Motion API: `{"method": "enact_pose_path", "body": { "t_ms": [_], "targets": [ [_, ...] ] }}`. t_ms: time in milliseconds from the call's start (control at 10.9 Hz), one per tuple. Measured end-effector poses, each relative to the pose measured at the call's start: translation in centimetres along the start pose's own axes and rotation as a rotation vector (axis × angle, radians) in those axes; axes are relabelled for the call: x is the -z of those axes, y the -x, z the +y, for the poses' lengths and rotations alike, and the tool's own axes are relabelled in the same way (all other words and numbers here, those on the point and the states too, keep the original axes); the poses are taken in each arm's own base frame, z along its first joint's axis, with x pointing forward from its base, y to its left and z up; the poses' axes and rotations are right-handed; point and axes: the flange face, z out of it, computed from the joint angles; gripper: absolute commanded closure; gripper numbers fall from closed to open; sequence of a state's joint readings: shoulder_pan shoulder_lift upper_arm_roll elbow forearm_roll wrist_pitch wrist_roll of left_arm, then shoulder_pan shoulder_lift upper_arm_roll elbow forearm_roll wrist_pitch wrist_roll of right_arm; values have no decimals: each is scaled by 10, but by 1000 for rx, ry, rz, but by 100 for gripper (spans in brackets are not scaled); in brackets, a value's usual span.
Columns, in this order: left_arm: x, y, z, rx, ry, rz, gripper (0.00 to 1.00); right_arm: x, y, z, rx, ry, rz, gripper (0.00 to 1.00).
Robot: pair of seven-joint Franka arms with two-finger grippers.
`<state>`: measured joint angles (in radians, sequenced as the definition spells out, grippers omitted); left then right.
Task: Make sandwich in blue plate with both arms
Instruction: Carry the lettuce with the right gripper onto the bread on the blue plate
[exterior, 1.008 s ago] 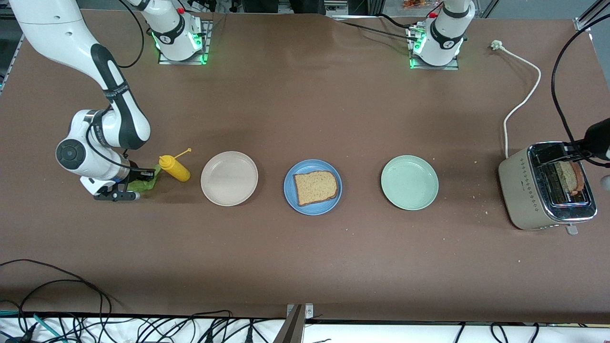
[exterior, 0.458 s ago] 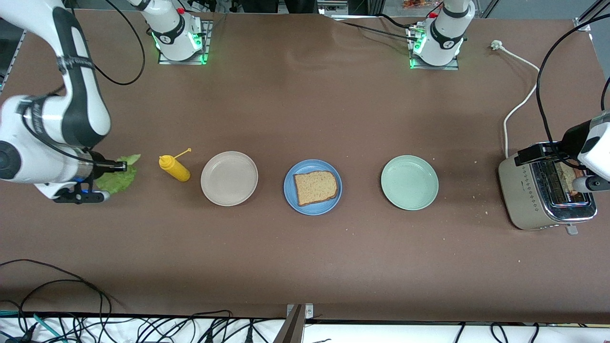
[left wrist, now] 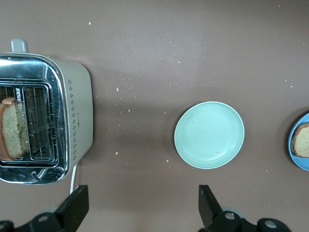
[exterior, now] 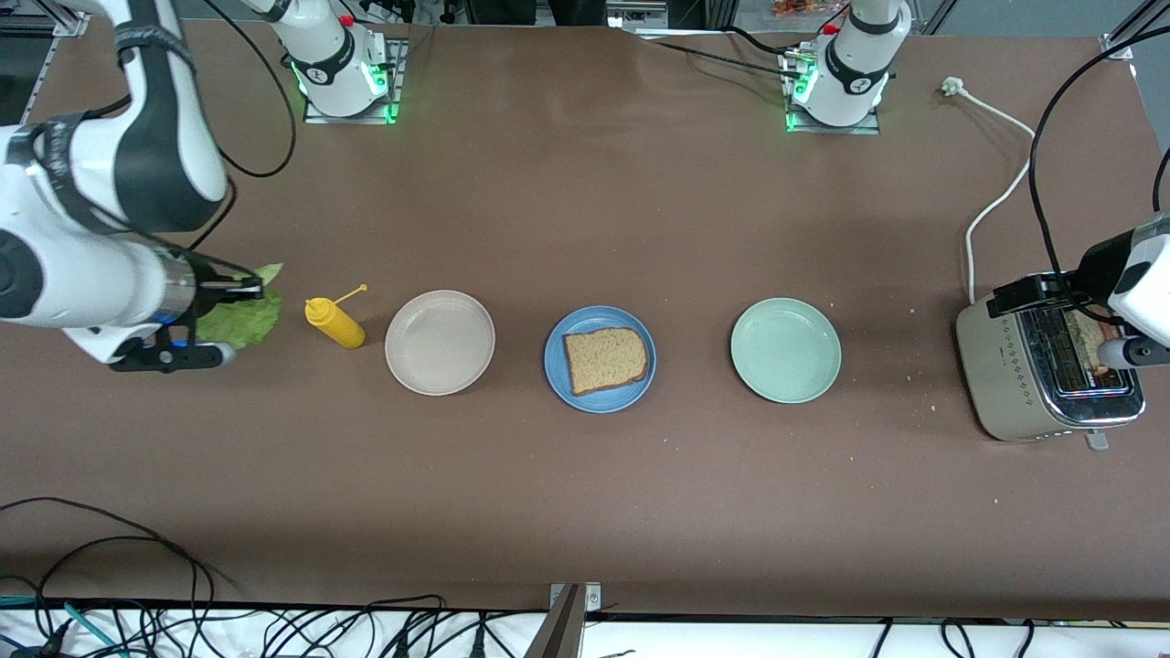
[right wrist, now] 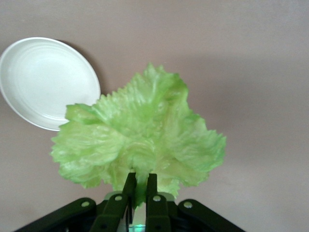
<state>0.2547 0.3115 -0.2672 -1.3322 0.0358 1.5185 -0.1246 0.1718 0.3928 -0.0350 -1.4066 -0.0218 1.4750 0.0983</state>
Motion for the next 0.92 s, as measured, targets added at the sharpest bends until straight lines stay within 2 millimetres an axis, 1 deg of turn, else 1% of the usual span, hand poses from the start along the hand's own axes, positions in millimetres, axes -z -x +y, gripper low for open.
{"method": "enact_pose_path", "body": {
  "t_ms": [92, 183, 275, 458, 550, 733, 825, 916],
  "targets": [
    [0, 0, 0, 0, 0, 0, 0, 4, 5, -31, -37, -1, 0, 88],
    [0, 0, 0, 0, 0, -1, 0, 2, 9, -63, -74, -20, -6, 88],
    [0, 0, 0, 0, 0, -1, 0, -3, 12, -96, -117, -44, -17, 88],
    [0, 0, 0, 0, -1, -5, 0, -20, 8, -163, -193, -69, 27, 88],
    [-1, 1, 0, 0, -1, -6, 0, -33, 6, -200, -232, -78, 56, 88],
    [-1, 1, 0, 0, -1, -7, 0, -67, 6, -272, -302, -112, 91, 88],
    [-1, 1, 0, 1, -1, -7, 0, -84, 6, -302, -348, -155, 100, 88],
    [-1, 1, 0, 1, -1, -7, 0, -96, 2, -324, -389, -223, 105, 90]
  ]
}}
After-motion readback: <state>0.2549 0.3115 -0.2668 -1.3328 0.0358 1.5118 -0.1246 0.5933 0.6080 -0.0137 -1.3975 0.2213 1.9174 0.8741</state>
